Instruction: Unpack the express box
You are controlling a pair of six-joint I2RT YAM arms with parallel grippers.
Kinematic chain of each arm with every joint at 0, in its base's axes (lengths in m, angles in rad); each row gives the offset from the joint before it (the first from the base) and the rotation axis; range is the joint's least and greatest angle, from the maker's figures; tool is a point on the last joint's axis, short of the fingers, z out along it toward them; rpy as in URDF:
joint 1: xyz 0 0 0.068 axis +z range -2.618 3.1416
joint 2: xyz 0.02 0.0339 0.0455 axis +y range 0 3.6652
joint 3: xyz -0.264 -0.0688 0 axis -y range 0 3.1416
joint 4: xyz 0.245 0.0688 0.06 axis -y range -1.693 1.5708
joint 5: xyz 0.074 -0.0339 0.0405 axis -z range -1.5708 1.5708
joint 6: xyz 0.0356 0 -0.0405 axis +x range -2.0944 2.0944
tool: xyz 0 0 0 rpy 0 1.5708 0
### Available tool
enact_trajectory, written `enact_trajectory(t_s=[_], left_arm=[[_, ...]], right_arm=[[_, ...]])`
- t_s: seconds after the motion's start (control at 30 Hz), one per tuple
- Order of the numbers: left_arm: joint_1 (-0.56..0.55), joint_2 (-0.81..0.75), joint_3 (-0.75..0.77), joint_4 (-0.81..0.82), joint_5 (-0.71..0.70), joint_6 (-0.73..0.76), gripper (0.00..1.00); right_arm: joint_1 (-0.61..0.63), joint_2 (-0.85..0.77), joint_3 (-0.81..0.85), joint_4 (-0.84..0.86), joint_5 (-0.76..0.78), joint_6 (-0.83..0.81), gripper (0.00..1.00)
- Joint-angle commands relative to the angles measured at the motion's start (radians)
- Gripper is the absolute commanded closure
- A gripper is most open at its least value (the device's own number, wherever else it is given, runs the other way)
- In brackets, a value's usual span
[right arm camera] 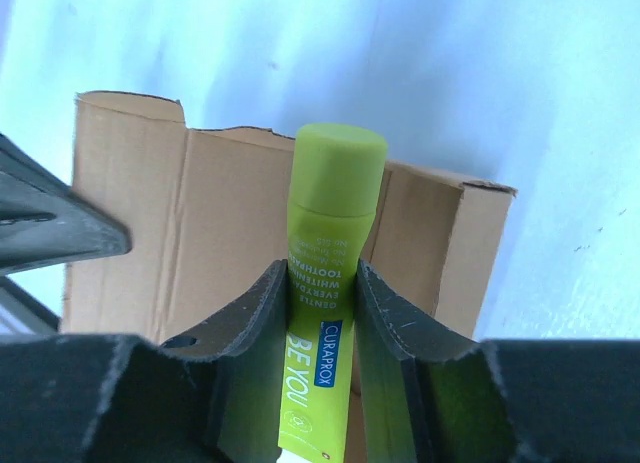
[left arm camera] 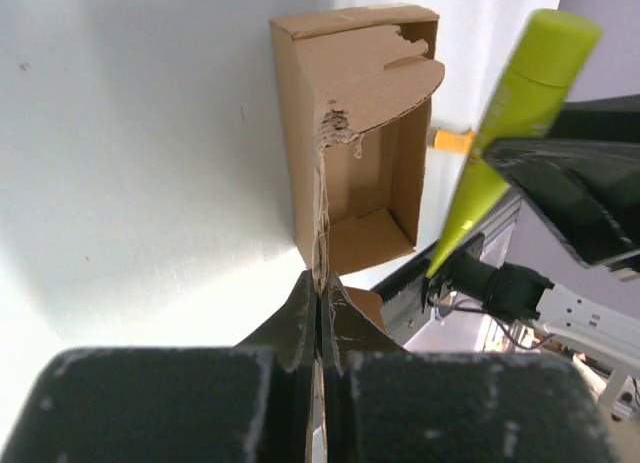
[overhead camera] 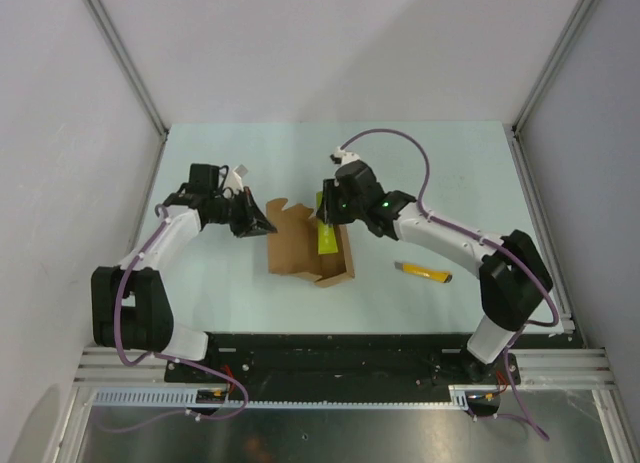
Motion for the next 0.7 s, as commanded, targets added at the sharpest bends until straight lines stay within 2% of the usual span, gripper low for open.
enact_trajectory(t_s=[0.0,0.17,0.3,0.33,0.4,0.47,0.67], left_arm=[[0.028,-0.002,0.087,0.01,-0.022,-0.003,1.0],[0.053,0.017,0.145,-0.013,-0.023,-0.006,0.98],[0.068,0.053,0.176,-0.038,-0.016,0.002,0.96],[0.073,0.059,0.191,-0.039,-0.013,0.001,0.94],[0.078,0.072,0.208,-0.041,-0.011,-0.001,0.92],[0.078,0.101,0.244,-0.042,-0.017,-0.001,0.85],[0.079,0.167,0.307,-0.041,0.004,-0.001,0.78]], right_arm=[[-0.066,-0.095,0.025,0.059,-0.083,0.072,0.67],[-0.132,-0.141,0.021,0.032,-0.074,0.05,0.66],[-0.203,-0.115,-0.016,-0.033,-0.049,-0.007,0.66],[-0.208,-0.106,-0.025,-0.041,-0.004,-0.025,0.66],[-0.221,-0.063,-0.041,-0.054,0.023,-0.046,0.66],[-0.228,-0.03,-0.07,-0.048,0.046,-0.07,0.67],[-0.238,0.099,-0.078,-0.045,0.087,-0.081,0.67]])
